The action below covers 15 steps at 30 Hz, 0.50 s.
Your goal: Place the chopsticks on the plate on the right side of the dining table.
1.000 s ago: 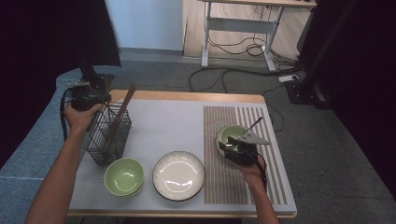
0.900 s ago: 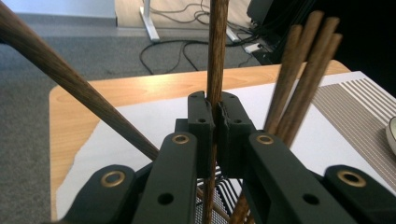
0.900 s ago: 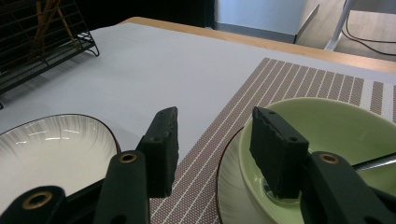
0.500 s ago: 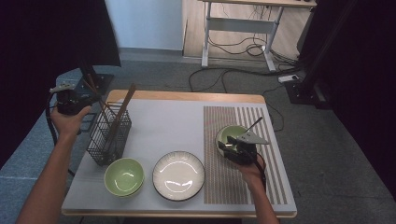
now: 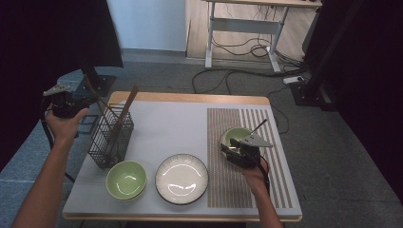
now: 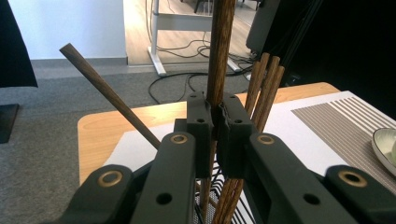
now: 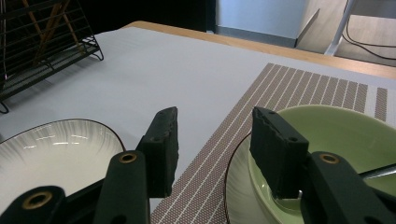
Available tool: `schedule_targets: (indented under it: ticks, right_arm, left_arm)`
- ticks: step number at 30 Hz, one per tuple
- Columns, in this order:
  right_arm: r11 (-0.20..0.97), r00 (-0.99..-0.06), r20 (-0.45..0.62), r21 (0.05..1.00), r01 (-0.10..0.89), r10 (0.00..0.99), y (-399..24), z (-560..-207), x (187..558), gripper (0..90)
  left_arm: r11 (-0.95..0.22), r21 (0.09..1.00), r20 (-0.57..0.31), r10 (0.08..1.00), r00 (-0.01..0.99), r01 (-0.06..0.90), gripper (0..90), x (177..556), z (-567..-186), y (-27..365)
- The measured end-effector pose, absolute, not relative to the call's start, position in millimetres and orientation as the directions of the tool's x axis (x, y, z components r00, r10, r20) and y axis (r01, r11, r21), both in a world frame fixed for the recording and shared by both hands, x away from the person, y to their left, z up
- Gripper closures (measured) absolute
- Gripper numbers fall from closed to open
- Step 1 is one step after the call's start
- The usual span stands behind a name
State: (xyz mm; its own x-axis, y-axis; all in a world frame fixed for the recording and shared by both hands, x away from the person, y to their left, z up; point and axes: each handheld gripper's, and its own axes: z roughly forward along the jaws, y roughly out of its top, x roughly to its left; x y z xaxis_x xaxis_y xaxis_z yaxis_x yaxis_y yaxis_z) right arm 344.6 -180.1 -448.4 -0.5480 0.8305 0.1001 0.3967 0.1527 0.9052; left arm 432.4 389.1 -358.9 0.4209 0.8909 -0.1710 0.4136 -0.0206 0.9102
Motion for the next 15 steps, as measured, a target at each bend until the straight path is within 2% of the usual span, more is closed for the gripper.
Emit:
schedule_targets:
  ticks: [15]
  right_arm:
    - [0.143, -0.543, 0.107, 0.906, 0.398, 0.833, -180.6, -448.8, 344.4, 51.8]
  left_arm:
    - [-0.018, 0.916, -0.171, 0.887, 0.429, 0.402, 84.0, 428.8, -353.8, 389.5]
